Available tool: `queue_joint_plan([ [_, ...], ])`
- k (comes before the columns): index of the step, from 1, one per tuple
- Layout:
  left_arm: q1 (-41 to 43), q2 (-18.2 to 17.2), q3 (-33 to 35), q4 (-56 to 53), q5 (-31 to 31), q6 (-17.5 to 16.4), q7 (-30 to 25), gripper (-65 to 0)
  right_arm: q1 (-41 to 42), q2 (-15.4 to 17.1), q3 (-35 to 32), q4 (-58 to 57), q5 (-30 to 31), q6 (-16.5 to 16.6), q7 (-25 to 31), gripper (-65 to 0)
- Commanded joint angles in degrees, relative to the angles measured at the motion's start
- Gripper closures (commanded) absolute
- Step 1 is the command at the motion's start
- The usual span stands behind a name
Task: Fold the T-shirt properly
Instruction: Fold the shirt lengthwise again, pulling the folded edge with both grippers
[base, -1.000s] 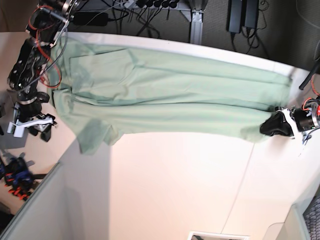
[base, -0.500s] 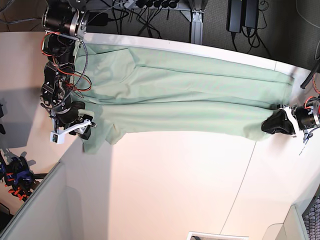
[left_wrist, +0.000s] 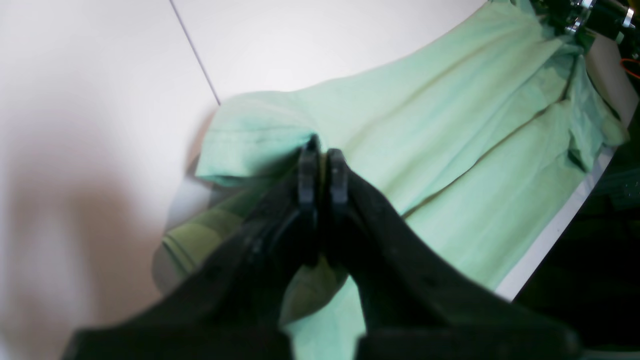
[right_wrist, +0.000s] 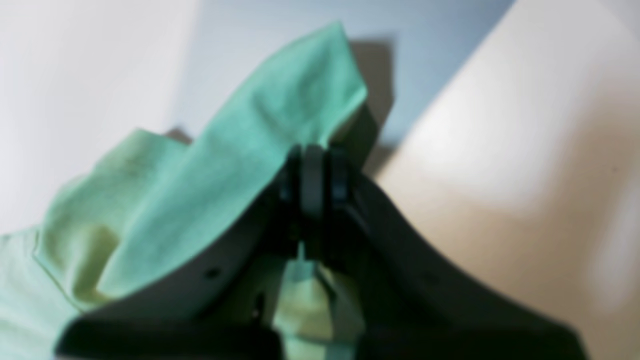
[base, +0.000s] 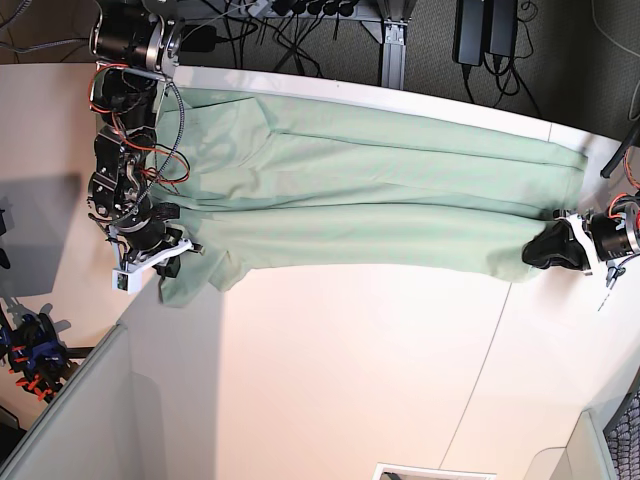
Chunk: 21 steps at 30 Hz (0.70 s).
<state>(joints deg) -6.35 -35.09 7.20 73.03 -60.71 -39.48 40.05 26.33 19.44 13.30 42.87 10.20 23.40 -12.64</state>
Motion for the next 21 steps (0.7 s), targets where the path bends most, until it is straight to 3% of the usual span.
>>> queue_joint_plan([
  [1,-1.1,-0.9,-0.6,0.8,-1.2,-0.5,-1.2,0.0,1.4,0.7,0.1,1.2,0.3,0.4,1.3,0.0],
  [6,-1.1,-1.1,-0.6,0.8,-4.5,-0.5,-0.2,0.0,-0.9,0.7,0.1,6.2,0.4,0.4,0.9,0.0],
  [13,-1.1,-1.4,-3.6,0.9,-12.0,-0.5,5.3,0.0,-12.6,2.5,0.9,26.4,4.7,0.4,-1.8,0.0],
  [17,-0.2,-2.1,-6.3,0.9,-19.7,-0.5,12.1,0.0,-17.5,4.5,3.9,35.7,8.1,0.4,-7.9,0.0],
  [21,3.0,-4.3,-8.7,0.9,-23.4,-0.5,13.3,0.0,-21.5,7.1,8.5,41.3,12.4,0.4,-10.8,0.0],
])
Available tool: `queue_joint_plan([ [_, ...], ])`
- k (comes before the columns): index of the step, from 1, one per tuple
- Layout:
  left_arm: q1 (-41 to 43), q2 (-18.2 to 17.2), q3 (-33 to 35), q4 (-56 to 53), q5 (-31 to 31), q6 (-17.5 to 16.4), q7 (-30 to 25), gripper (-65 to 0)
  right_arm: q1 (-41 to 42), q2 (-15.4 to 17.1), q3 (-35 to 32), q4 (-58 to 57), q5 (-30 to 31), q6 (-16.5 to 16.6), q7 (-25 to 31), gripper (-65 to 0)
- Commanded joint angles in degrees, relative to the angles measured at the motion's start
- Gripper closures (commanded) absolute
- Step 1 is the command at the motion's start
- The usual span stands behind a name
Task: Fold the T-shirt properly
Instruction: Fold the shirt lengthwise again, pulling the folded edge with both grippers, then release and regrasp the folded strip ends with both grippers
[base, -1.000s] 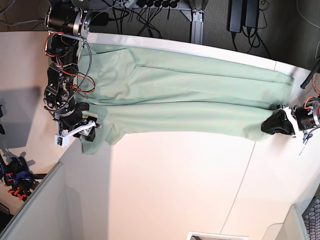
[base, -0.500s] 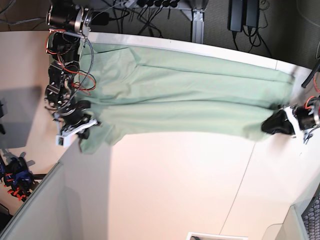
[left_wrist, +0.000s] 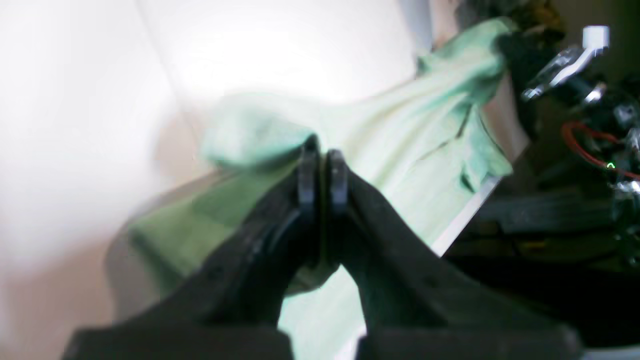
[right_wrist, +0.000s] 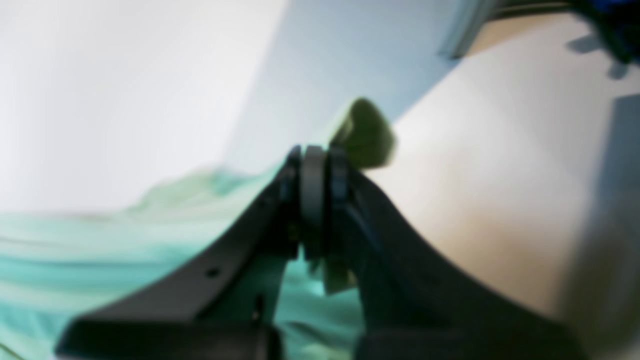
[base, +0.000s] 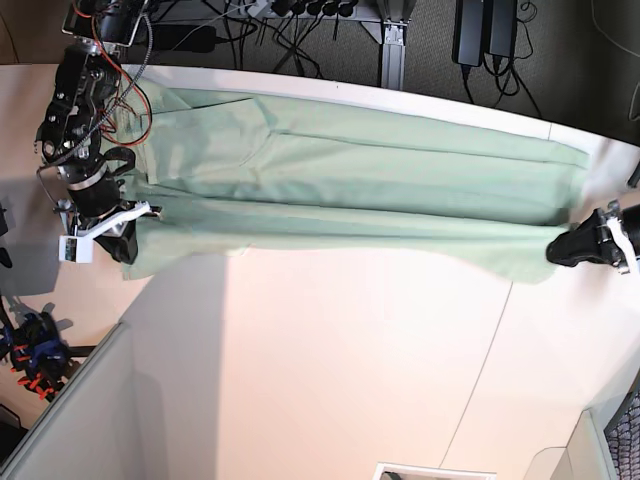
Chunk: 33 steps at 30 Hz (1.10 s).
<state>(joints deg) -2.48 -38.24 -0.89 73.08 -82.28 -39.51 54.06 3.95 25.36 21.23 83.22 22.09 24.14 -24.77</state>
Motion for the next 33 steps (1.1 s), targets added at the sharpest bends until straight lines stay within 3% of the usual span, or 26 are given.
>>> queue_joint_plan([
  [1,-0.1,-1.8,-1.0,0.9,-2.5,-0.5,-0.3,0.0,0.1,1.8,1.7,1.7,1.7,-0.3,0.6,0.0],
  [6,3.6,-2.9,-1.6,0.9,-2.7,-0.5,0.2,0.0,-3.0,2.5,5.9,3.3,6.4,-0.2,-1.6,0.0],
  [12,5.8,-2.9,-1.6,0.9,-2.7,-0.5,0.2,-1.1,-5.9,2.4,6.1,4.0,7.9,-0.1,-3.8,0.0],
  [18,6.0,-2.9,-1.6,0.9,-2.7,-0.5,-0.2,-13.2,-10.8,2.3,6.3,7.7,8.0,-0.1,-5.3,0.0],
  [25,6.0,-2.9,-1.6,0.9,0.3,-0.5,-3.6,-32.4,-15.8,0.9,6.3,8.1,7.9,-0.1,-5.5,0.0],
  [26,6.0,-2.9,-1.6,0.9,0.9,-0.5,-4.2,-33.2,-16.4,0.5,6.3,8.1,7.9,-0.1,-5.5,-2.8],
  [28,6.0,-2.9,-1.6,0.9,1.4,-0.5,-4.3,-33.2,-17.5,-0.5,6.3,8.1,7.7,-0.1,-5.5,-16.2],
  [30,6.1,-2.9,-1.6,0.9,1.6,-0.5,-4.3,-33.2,-18.0,-1.4,6.3,8.1,7.7,-0.1,-5.5,-24.6],
  [33,6.1,-2.9,-1.6,0.9,1.7,-0.5,-4.3,-33.2,-18.1,-2.7,7.6,8.1,7.8,-0.1,-5.5,-25.5],
])
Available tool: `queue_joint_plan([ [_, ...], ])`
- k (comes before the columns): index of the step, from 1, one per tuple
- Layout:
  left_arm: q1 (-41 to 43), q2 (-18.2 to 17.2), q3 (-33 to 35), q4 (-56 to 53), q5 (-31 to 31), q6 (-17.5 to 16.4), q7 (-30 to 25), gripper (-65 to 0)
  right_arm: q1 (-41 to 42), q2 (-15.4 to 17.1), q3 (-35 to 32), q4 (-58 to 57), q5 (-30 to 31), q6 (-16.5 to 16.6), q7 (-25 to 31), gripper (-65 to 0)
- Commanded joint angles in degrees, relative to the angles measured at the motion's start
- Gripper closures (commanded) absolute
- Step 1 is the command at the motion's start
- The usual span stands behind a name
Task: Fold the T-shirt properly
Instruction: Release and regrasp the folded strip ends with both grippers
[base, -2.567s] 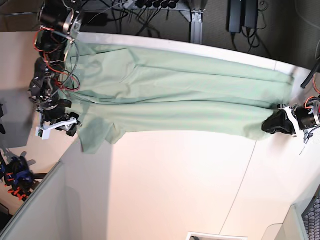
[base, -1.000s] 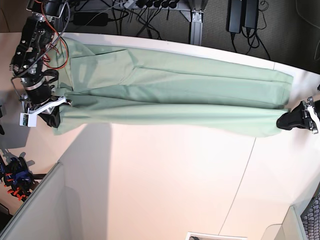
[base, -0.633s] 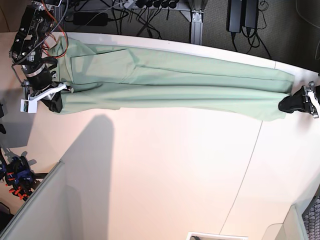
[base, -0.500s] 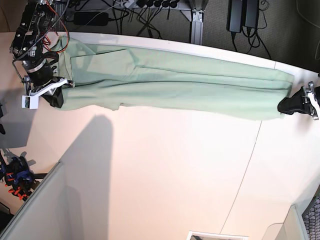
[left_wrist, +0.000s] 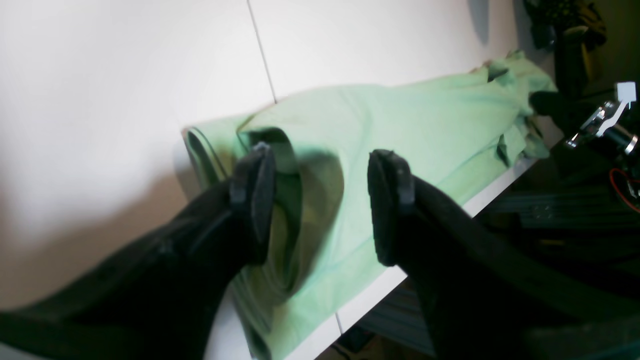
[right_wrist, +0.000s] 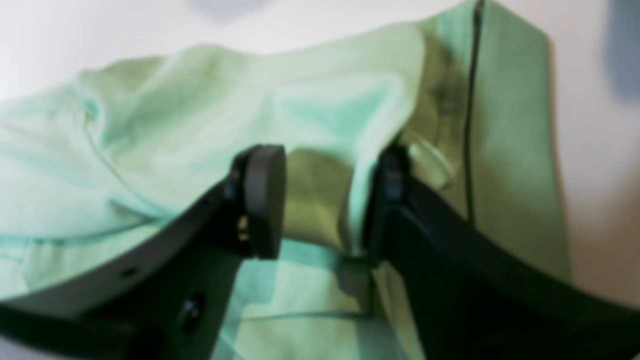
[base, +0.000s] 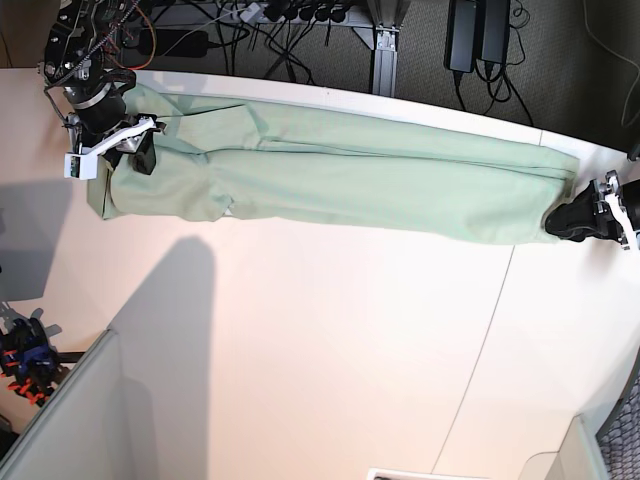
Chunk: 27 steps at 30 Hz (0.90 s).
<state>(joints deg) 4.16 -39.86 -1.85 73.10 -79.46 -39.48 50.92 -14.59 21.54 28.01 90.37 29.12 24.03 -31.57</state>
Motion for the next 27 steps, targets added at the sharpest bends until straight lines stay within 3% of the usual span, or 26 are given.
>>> queue_joint_plan([
  [1,-0.4,-1.3,-0.9,0.9,-0.7,-0.5,-1.3,-33.2,0.5,0.7,1.9,1.2,0.8,0.0,1.3,-25.5],
  [8,-0.1,-1.2,-6.4,0.9,2.0,-0.5,-2.8,-35.0,0.6,-2.7,12.7,5.9,3.6,0.0,0.7,-25.5],
  [11,0.0,-1.3,-8.0,0.9,3.5,-0.5,-3.2,-42.9,0.6,-2.7,13.2,7.2,5.5,0.0,0.6,-25.5],
  [14,1.2,-1.1,-8.0,0.9,3.5,-0.5,-3.7,-43.6,0.7,-2.8,12.2,8.9,8.4,0.1,0.5,-25.0],
  [16,2.1,-0.8,-8.0,0.9,3.5,-0.5,-5.0,-43.6,1.2,-3.4,11.3,9.9,8.4,0.2,0.2,-18.2],
  [18,2.8,-0.4,-8.0,1.2,3.4,-0.5,-5.9,-43.5,1.8,-4.3,10.4,10.0,8.3,0.2,0.2,0.0],
  [19,2.8,-0.2,-8.0,1.7,3.3,-0.5,-5.9,-43.4,1.9,-5.0,9.9,10.0,8.3,0.2,0.2,0.0],
  [21,2.9,0.5,-8.0,3.9,3.5,-0.5,-5.9,-37.6,2.4,-6.4,9.0,9.9,8.1,0.2,0.4,0.0],
  [24,3.2,2.4,-8.0,10.9,5.6,-0.5,-5.7,-16.5,2.9,-8.1,6.7,8.8,5.2,0.2,2.3,0.0],
  [27,5.0,4.8,-7.4,19.6,9.2,-0.5,-5.7,-11.4,3.3,-8.6,2.9,6.6,2.2,0.2,3.9,0.0],
])
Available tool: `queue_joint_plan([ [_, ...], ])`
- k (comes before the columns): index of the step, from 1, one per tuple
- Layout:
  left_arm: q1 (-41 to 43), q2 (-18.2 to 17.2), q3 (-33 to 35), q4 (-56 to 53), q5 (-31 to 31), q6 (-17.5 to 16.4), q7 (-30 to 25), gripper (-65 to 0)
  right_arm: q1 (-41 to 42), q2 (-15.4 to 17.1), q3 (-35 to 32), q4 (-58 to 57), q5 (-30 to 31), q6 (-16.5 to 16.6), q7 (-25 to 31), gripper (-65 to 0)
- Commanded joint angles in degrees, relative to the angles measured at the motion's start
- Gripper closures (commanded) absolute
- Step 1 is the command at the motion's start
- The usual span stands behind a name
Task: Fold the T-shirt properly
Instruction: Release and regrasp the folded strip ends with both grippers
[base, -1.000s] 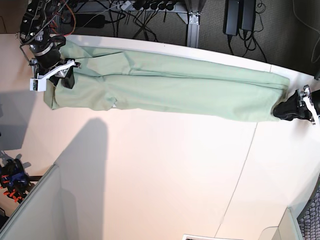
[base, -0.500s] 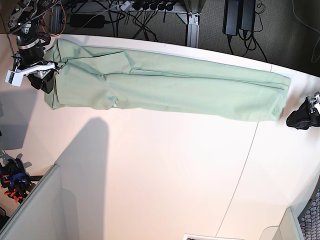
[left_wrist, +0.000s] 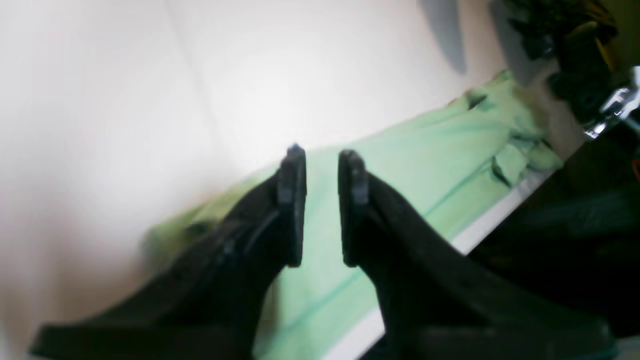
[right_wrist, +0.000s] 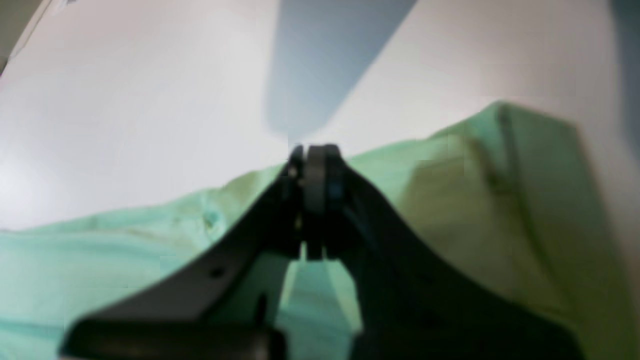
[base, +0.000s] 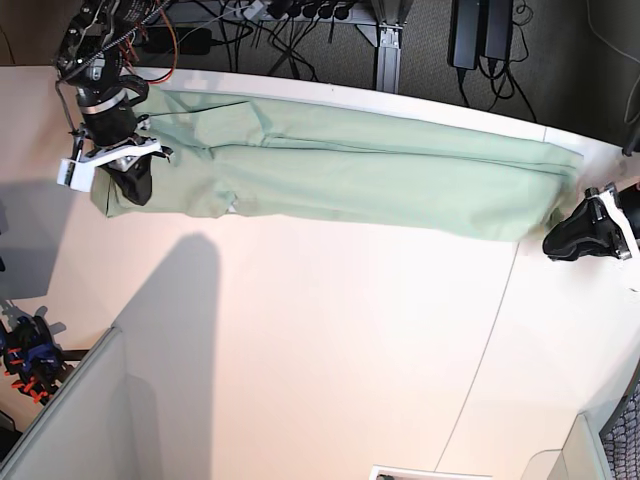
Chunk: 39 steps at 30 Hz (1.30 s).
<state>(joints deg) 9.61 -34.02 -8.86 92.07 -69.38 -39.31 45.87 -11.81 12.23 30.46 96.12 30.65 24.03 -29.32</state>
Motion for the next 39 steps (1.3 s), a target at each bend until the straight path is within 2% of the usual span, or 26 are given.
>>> queue_joint_plan([
  [1,0.3,-0.2,0.1,2.9,0.6,-0.7,-0.9,-11.2,0.7,0.7,-0.9,0.2,-0.6,0.2,2.0,0.0],
  [5,2.8,2.2,2.4,6.1,11.0,-0.7,-5.5,-1.2,1.7,0.8,-5.1,-2.6,-5.6,0.2,4.3,0.0],
  [9,3.7,4.0,3.0,4.7,21.3,-0.7,-11.4,0.0,1.9,0.8,-5.8,-4.6,-7.8,0.2,5.6,0.0],
  [12,3.7,4.0,2.8,2.4,24.2,-0.7,-14.4,0.0,1.9,0.8,-5.8,-5.2,-7.8,0.2,5.6,0.0],
  [16,3.7,4.0,2.8,-1.7,26.1,-0.7,-15.4,0.0,1.9,0.8,-5.8,-6.3,-7.8,0.2,5.6,0.0],
  [21,3.7,4.0,2.8,-5.5,29.0,-0.7,-21.7,0.0,1.9,0.8,-5.8,-6.9,-7.8,0.2,5.6,0.0],
  [26,3.7,4.0,2.8,-5.9,30.3,-0.7,-21.9,0.0,1.9,0.8,-5.8,-7.3,-8.8,0.2,5.6,0.0],
  [27,3.7,4.0,2.8,-5.9,30.3,-0.7,-21.9,-0.6,1.9,0.8,-5.8,-7.3,-9.3,0.2,5.6,0.0],
  [31,3.7,4.0,2.8,-5.8,30.2,-0.7,-21.9,-16.4,1.9,0.8,-5.8,-7.3,-9.5,0.2,5.6,0.0],
  [32,3.7,4.0,2.7,-5.8,29.5,-0.7,-21.9,-18.6,1.9,0.8,-5.8,-7.3,-9.5,0.2,5.6,0.0],
  [37,3.7,4.0,-3.2,-5.3,22.4,-0.7,-20.8,-19.3,1.8,0.8,-5.8,-7.3,-9.9,0.2,5.6,0.0],
  [39,3.7,4.0,-6.6,-4.9,21.7,-0.7,-20.7,-25.0,1.8,0.8,-5.8,-7.4,-10.1,0.2,5.6,0.0],
])
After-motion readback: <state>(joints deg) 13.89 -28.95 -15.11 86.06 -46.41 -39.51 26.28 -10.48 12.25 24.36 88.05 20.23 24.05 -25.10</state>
